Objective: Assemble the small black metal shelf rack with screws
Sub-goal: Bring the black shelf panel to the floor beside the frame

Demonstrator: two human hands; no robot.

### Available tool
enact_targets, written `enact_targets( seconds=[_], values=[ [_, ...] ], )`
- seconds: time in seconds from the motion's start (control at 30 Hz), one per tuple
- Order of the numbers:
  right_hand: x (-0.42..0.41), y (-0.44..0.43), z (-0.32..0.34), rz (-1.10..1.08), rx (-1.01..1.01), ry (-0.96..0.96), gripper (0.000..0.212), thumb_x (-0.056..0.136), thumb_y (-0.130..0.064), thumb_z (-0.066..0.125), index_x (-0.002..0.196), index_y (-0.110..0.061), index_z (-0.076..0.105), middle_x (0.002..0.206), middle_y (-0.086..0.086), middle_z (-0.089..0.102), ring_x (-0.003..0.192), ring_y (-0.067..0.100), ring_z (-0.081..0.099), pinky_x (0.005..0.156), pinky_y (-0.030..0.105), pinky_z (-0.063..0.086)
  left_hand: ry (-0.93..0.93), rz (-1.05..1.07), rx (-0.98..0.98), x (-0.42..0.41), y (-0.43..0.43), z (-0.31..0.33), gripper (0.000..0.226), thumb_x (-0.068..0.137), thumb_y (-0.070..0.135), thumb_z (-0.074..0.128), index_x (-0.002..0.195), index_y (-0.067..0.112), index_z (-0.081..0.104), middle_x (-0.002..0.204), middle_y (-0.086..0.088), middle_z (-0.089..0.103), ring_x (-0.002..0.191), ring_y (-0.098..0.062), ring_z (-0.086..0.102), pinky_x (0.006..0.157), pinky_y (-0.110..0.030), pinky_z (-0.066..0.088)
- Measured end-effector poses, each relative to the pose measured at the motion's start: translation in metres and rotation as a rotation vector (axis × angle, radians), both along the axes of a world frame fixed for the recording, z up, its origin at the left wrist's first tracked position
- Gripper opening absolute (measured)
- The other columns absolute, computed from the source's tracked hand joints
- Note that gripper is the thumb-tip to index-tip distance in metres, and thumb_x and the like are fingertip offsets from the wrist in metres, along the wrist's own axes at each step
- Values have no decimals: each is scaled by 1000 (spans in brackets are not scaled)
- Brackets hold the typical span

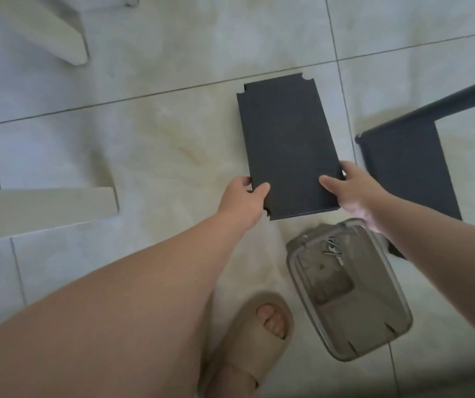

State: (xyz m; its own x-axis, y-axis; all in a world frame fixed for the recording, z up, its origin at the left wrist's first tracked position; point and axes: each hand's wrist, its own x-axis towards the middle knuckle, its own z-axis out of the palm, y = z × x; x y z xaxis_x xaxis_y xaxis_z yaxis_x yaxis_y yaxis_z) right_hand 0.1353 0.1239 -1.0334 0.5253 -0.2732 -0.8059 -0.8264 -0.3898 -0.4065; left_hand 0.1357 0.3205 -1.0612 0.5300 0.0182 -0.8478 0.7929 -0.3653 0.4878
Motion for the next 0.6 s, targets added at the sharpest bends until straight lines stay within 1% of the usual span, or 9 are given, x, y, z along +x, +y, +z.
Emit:
enact_targets(
  seconds=[0.07, 0.17, 0.27, 0.3, 0.37, 0.4, 0.47, 0.5, 0.6],
  values=[
    [2, -4, -16, 19, -35, 10, 43, 102, -22, 55, 145, -19, 48, 131, 4, 62, 115, 26, 60, 93, 35, 46, 8, -8, 0, 0, -8, -16, 38, 98, 29, 58, 133, 16, 52, 111, -1, 68, 101, -24, 67, 92, -34, 52],
    [-1, -11, -34, 33, -68, 34, 43, 103, -18, 53, 145, -19, 47, 126, 2, 60, 112, 25, 57, 88, 32, 42, 24, -8, -21, -6, -22, -33, 37, 98, 19, 58, 134, 14, 52, 119, 0, 64, 101, -22, 64, 93, -33, 52],
    [-3, -16, -41, 47, -69, 74, 40, 102, -18, 54, 142, -13, 52, 129, 4, 61, 109, 23, 55, 86, 29, 39, 27, 1, -40, -11, -29, -38, 36, 97, 15, 60, 132, 14, 55, 115, 2, 63, 84, -14, 62, 71, -22, 48],
    [-3, -17, -39, 56, -70, 88, 39, 102, -19, 55, 141, -12, 52, 132, 6, 61, 110, 25, 57, 87, 31, 41, 33, -19, -45, -12, -30, -37, 35, 97, 15, 60, 132, 15, 57, 116, 2, 65, 84, -14, 62, 68, -20, 46],
    [-3, -19, -29, 59, -81, 108, 42, 103, -21, 55, 143, -11, 51, 141, 10, 57, 122, 32, 57, 96, 37, 44, 60, -79, -59, -15, -28, -28, 35, 96, 16, 61, 132, 16, 60, 123, 0, 67, 95, -18, 61, 77, -23, 44],
    [-3, -20, -22, 56, -84, 111, 47, 103, -23, 54, 148, -11, 46, 147, 9, 53, 129, 32, 53, 97, 36, 42, 70, -105, -61, -17, -26, -20, 37, 96, 17, 61, 133, 16, 59, 126, 2, 65, 99, -18, 59, 82, -25, 43],
    [-5, -20, -3, 70, -88, 103, 56, 104, -24, 52, 157, -14, 34, 157, 5, 42, 136, 28, 47, 93, 30, 37, 76, -156, -40, -20, -20, 4, 46, 97, 21, 61, 142, 14, 51, 128, 7, 56, 106, -15, 52, 86, -24, 37],
    [-7, -17, 9, 87, -89, 101, 58, 105, -24, 50, 158, -16, 31, 160, 4, 39, 138, 27, 46, 91, 29, 36, 80, -188, -25, -22, -16, 18, 51, 98, 23, 60, 146, 14, 46, 136, 2, 54, 111, -17, 51, 86, -24, 34],
    [-12, -8, 52, 192, -113, 88, 57, 106, -27, 46, 160, -20, 28, 161, 3, 36, 136, 29, 47, 86, 30, 43, 82, -343, -2, -27, -3, 68, 61, 100, 35, 56, 155, 21, 31, 155, 1, 41, 135, -22, 45, 90, -23, 32]
  ],
)
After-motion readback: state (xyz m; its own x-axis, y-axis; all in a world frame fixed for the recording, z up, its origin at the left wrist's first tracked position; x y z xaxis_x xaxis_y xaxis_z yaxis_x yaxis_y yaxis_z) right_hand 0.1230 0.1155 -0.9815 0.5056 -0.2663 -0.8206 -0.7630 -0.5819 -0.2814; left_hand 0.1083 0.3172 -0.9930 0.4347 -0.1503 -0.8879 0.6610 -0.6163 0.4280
